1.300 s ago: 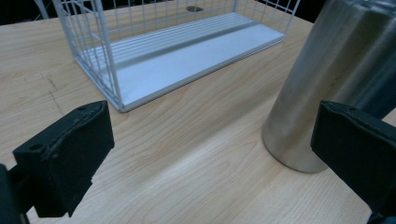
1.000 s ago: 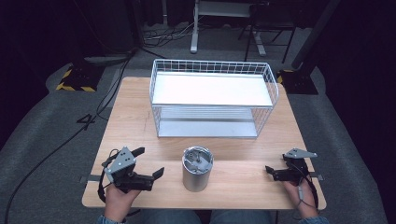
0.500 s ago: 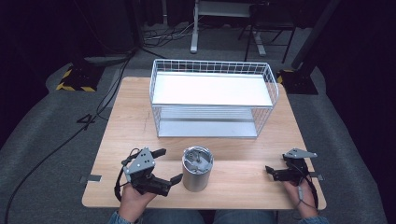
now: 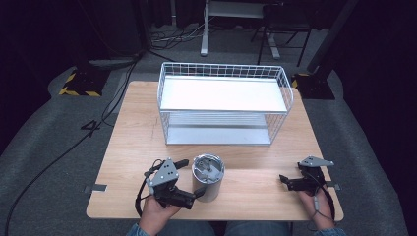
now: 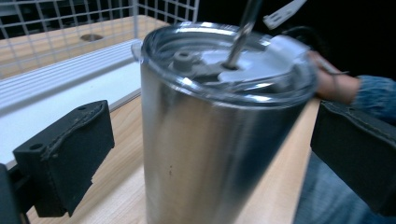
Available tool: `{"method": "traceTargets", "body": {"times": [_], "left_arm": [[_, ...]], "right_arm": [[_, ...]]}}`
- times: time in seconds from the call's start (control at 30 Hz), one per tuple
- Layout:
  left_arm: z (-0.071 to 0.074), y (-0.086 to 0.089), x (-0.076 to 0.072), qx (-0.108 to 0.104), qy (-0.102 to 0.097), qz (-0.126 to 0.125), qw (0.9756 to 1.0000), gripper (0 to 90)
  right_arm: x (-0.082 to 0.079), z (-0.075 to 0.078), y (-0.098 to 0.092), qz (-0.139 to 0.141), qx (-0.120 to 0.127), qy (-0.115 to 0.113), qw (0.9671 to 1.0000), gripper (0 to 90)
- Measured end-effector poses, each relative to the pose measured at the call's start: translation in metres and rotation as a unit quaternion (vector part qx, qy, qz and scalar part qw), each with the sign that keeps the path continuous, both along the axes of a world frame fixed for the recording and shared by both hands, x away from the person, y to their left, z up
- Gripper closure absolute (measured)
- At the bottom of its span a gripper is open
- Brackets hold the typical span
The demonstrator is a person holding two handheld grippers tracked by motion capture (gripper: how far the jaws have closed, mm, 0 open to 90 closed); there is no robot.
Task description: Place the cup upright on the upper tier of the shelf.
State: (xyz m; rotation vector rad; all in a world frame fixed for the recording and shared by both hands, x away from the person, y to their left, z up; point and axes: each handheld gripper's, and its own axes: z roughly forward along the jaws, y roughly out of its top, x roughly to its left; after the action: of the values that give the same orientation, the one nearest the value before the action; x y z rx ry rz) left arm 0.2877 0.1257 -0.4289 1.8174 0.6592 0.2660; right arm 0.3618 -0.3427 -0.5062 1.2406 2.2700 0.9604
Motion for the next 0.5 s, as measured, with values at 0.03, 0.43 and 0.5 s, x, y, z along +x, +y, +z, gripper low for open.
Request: {"method": "traceTargets", "body": {"times": [0.03, 0.43, 0.5], "left_arm": [[-0.002, -0.002, 0.001, 0.000, 0.001, -0.001, 1.0000, 0.0], [-0.009, -0.026, 0.010, -0.014, -0.007, -0.001, 0.9999, 0.0], [-0.010, -0.028, 0.011, -0.018, -0.011, -0.003, 0.9998, 0.0]], "right_arm": [[0.000, 0.000, 0.000, 0.000, 0.000, 0.000, 1.0000, 3.7], [0.000, 0.000, 0.000, 0.000, 0.000, 0.000, 1.0000, 3.7], [0.000, 0.000, 0.000, 0.000, 0.000, 0.000, 1.0000, 3.7]]}}
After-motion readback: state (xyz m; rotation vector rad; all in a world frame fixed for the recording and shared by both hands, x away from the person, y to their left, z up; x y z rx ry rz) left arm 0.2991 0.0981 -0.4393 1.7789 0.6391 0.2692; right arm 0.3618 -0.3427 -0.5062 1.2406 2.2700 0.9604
